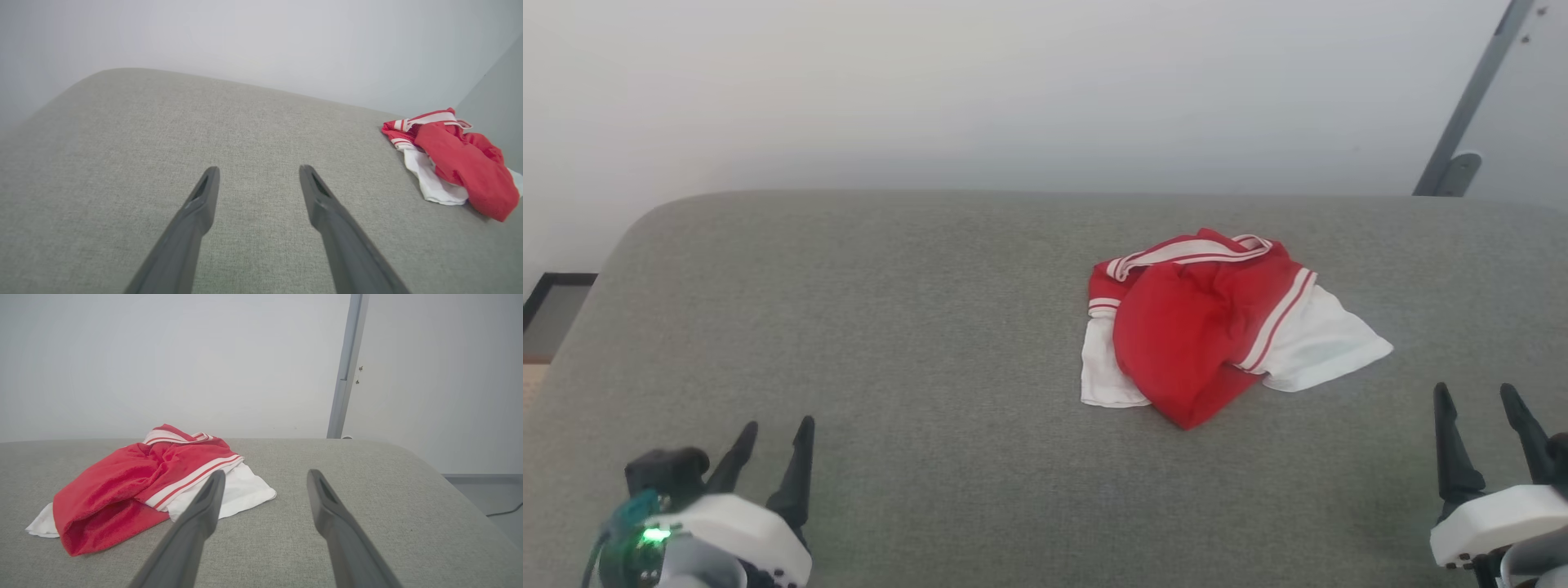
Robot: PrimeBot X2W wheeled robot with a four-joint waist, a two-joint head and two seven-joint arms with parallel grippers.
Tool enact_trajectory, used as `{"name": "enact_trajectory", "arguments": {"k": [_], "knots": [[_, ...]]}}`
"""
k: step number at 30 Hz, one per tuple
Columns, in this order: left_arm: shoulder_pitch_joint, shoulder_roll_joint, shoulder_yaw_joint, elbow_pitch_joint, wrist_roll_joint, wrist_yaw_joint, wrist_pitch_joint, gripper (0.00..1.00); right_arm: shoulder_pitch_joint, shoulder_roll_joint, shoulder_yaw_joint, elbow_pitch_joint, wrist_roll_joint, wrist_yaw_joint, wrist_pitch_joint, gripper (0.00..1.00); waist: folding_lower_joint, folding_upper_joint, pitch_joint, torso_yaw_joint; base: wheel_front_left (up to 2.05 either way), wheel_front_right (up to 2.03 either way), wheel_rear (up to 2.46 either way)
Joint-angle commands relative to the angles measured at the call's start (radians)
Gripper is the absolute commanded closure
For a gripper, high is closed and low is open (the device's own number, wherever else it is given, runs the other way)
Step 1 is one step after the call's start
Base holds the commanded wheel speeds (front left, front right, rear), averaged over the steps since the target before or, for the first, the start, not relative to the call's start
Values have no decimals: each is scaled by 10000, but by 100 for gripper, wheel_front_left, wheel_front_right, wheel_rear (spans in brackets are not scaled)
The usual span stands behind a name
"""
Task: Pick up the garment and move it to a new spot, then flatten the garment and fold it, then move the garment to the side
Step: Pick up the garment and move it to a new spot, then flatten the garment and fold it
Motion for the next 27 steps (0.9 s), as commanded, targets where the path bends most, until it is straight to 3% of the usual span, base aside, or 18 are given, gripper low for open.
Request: {"name": "enact_trajectory", "arguments": {"k": [1,2,8,13,27], "knots": [[390,-160,482,-518,580,181,-48,0,43,9,1,-80,56,1,-57,0,0,0,2,-75,0,0,0],[390,-160,482,-518,580,181,-48,0,43,9,1,-80,56,1,-57,0,0,0,2,-75,0,0,0],[1597,-733,1950,-2404,2942,607,-49,0,12,94,-75,-473,182,-1,-56,0,0,0,11,-320,0,0,0],[2105,-1265,2470,-2698,3962,333,-49,0,90,173,21,-566,204,1,-56,0,0,0,48,-472,0,0,0],[2298,-2151,3509,-2453,5027,-411,-50,0,88,315,104,-460,172,1,-56,0,0,0,10,-612,0,0,0]]}}
